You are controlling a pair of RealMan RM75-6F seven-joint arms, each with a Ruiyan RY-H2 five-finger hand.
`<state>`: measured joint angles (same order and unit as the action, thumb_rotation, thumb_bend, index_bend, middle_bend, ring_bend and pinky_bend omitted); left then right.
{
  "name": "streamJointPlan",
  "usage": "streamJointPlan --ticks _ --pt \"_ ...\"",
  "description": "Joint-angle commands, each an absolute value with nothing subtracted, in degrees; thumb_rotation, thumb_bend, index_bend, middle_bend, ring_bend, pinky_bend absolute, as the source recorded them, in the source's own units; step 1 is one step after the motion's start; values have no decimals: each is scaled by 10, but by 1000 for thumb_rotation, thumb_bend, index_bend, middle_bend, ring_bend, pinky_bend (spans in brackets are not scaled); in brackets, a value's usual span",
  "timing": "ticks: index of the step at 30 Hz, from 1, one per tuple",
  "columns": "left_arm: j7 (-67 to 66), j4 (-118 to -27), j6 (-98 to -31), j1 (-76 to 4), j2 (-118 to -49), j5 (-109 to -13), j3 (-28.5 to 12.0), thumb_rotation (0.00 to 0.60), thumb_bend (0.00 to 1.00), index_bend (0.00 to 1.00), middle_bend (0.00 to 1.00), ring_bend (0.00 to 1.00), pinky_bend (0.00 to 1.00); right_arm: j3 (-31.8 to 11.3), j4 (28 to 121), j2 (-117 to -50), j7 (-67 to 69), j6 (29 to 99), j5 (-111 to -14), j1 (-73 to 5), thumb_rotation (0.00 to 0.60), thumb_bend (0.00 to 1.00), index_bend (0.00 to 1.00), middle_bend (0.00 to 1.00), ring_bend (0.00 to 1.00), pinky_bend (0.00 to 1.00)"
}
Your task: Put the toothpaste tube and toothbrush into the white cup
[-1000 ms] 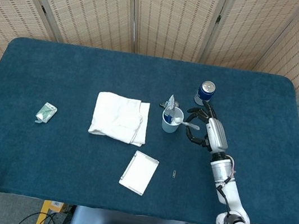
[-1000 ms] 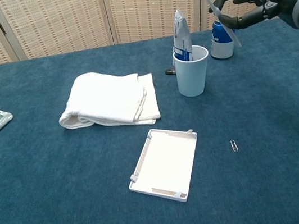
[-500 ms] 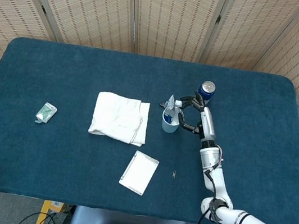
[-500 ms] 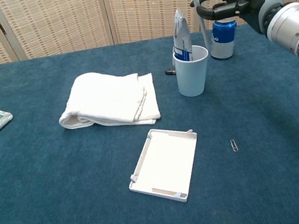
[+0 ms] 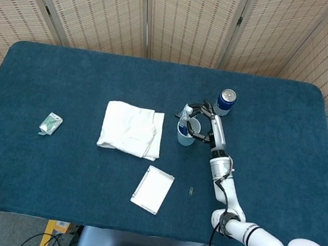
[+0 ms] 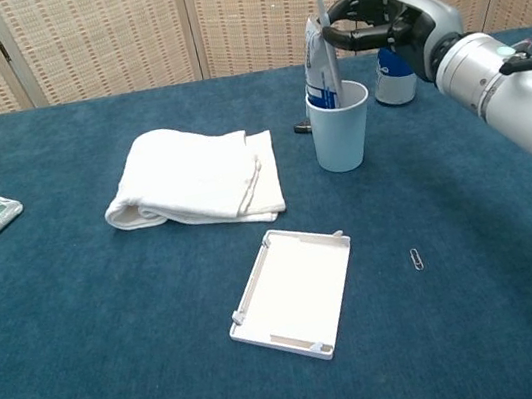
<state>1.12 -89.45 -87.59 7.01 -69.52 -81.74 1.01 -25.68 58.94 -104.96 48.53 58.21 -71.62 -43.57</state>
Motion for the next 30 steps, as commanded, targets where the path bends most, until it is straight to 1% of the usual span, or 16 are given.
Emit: streamJointPlan --ticks 1,8,10,18,21,25,27,29,30 --pt "11 -894 -875 70 -696 -817 11 600 135 284 54 23 147 -254 579 -1053 497 581 -719 -437 600 301 587 303 30 76" --pt "8 -895 -872 68 -697 -818 11 600 135 284 54 23 147 -241 558 -1053 526 582 -729 -431 600 312 587 291 29 65" --pt "6 -896 -871 67 -697 -819 11 600 135 284 54 23 147 -235 550 -1051 534 581 -735 -429 600 303 566 272 23 57" --pt "-1 -901 -871 66 -696 -820 11 600 135 283 54 23 147 -227 534 -1050 542 588 -740 -424 600 280 365 221 3 38" --pt "-2 -903 -871 65 -695 -820 10 600 135 282 54 23 147 -223 538 -1044 536 593 -742 -419 600 278 308 209 0 38" --pt "-4 -905 -870 62 -695 -822 8 600 135 282 54 23 147 -214 558 -1023 505 611 -750 -405 600 277 299 208 0 38" --pt "-6 -906 -869 59 -694 -823 7 600 135 282 54 23 147 -206 576 -1006 467 628 -755 -393 600 286 299 208 0 38" --pt "-8 -907 -867 57 -695 -823 5 600 135 282 54 23 147 -194 596 -988 420 639 -758 -380 600 311 299 212 0 38" --pt "-9 -908 -866 54 -696 -824 4 600 135 282 54 23 147 -186 616 -973 384 644 -756 -369 600 348 299 217 0 38"
